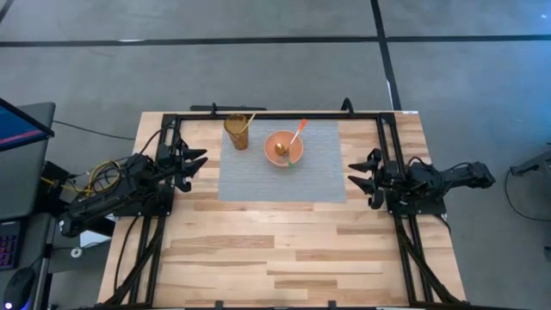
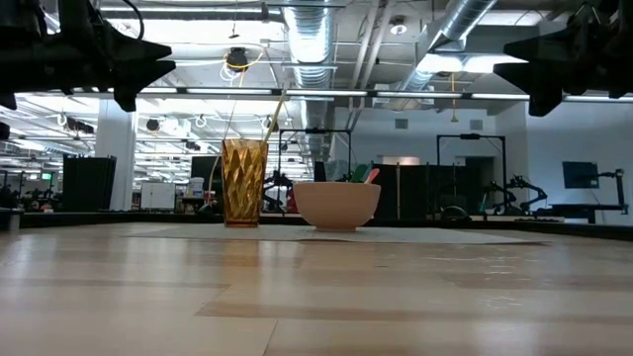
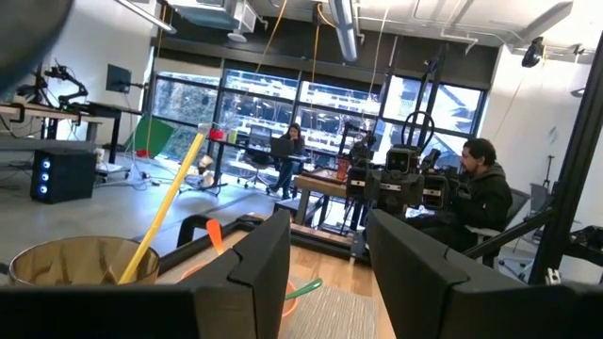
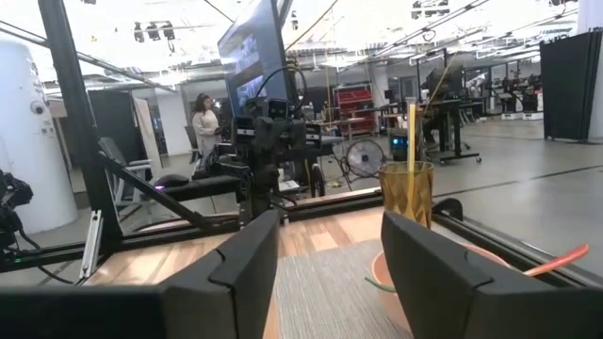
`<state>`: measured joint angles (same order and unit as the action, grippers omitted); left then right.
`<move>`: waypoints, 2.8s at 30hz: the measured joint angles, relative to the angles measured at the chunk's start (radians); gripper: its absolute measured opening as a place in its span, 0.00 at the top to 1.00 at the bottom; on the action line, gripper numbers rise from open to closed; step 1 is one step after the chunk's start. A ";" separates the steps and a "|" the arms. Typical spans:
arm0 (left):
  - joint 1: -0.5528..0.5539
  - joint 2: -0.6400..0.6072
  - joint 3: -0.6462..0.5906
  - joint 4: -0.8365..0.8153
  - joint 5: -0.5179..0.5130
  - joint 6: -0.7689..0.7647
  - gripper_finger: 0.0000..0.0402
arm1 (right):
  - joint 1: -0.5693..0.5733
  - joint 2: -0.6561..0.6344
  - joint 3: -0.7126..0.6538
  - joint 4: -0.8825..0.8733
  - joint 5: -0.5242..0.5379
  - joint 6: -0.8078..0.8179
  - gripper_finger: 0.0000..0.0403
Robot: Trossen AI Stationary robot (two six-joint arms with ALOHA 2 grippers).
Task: Pick & Place Utensil
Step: Return to Home Position
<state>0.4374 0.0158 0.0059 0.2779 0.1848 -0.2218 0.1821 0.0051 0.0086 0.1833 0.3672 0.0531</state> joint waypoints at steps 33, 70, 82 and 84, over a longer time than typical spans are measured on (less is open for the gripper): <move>0.000 0.000 0.000 0.000 0.000 0.000 0.64 | 0.000 0.000 0.000 0.000 0.000 0.000 0.55; 0.000 0.000 0.000 0.000 0.000 0.000 0.64 | 0.000 0.000 0.000 0.000 0.000 0.000 0.55; -0.283 0.005 0.001 0.010 -0.080 0.000 0.64 | 0.000 0.000 0.000 0.000 0.000 0.000 0.55; -0.328 0.007 0.001 0.011 -0.077 0.000 0.64 | 0.000 0.000 0.000 0.000 0.000 0.000 0.55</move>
<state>0.1098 0.0231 0.0071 0.2890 0.1081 -0.2218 0.1820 0.0055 0.0082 0.1830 0.3672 0.0528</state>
